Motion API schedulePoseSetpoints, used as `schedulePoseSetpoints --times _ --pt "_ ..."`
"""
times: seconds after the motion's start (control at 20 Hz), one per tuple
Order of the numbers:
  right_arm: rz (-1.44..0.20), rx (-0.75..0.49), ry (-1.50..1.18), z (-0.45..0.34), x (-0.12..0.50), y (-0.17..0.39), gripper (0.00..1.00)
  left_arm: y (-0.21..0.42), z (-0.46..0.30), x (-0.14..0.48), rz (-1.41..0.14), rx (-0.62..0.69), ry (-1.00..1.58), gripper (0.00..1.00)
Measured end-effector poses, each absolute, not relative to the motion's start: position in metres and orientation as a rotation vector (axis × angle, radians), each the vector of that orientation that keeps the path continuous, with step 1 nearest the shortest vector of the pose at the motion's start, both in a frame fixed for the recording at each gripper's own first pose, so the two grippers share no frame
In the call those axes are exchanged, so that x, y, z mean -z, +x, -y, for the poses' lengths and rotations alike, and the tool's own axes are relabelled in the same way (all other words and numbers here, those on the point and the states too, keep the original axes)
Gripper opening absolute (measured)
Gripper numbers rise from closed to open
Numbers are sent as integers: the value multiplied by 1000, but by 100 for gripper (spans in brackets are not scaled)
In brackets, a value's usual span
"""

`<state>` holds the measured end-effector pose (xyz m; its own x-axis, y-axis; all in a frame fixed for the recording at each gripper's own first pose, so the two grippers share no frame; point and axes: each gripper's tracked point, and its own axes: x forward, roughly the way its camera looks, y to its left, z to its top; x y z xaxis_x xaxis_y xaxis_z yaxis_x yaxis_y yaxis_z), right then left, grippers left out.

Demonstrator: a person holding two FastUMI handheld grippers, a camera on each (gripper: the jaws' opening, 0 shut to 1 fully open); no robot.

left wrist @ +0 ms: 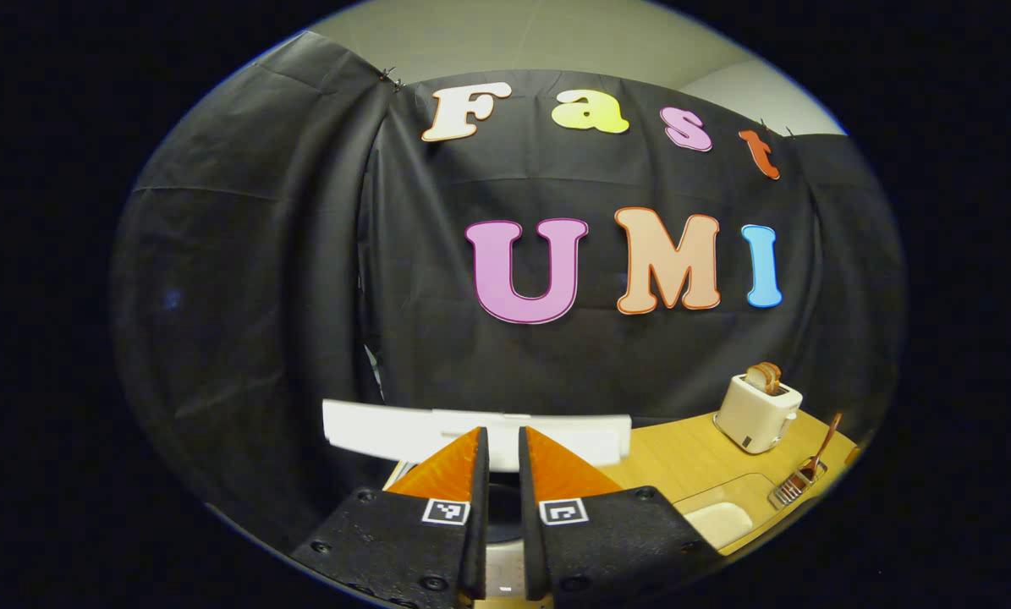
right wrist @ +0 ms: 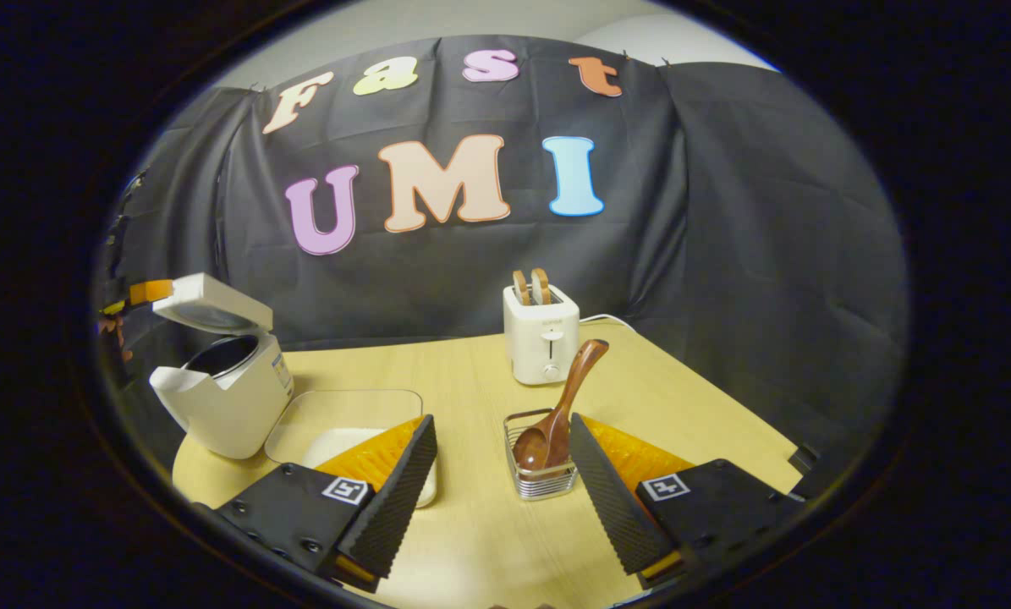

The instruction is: Close the left gripper, press the button to open the rice cooker; take a wooden spoon from the chopstick holder with the right hand, scoop a spoonful of rice and pour it into the rice cooker, then put the wooden spoon back into the chopstick holder.

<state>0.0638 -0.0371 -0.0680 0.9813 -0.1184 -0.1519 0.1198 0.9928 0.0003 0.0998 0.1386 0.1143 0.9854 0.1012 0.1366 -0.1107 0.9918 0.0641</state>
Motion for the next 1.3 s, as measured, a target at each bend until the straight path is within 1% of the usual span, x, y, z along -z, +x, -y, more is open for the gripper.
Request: schedulePoseSetpoints --times 0.05,0.1,0.15,0.2,0.25,0.35,0.75,1.05,1.1,1.3 --pt "-160 115 20 44 70 68 100 95 -136 -116 140 -109 53 27" --pt "-165 111 30 51 73 74 100 90 -134 -117 149 -115 34 36" --pt "-171 108 38 57 74 80 100 85 -134 -117 158 -122 16 55" --pt "-177 105 44 63 77 85 100 80 -135 -118 167 -140 0 66" --pt "-182 100 46 69 79 92 100 75 -138 -117 173 -159 -12 80" --pt "-193 85 50 79 83 104 100 65 -142 -112 175 -192 -33 93" --pt "-245 43 88 111 105 168 100 19 -163 -74 114 -324 -50 94" --pt "-322 -5 204 116 127 215 100 -7 -165 -55 85 -395 -34 94" --pt "-332 -11 225 116 130 221 95 -9 -164 -53 81 -398 -42 93" --pt "-364 -23 266 115 137 236 95 -14 -163 -38 52 -423 -70 93"
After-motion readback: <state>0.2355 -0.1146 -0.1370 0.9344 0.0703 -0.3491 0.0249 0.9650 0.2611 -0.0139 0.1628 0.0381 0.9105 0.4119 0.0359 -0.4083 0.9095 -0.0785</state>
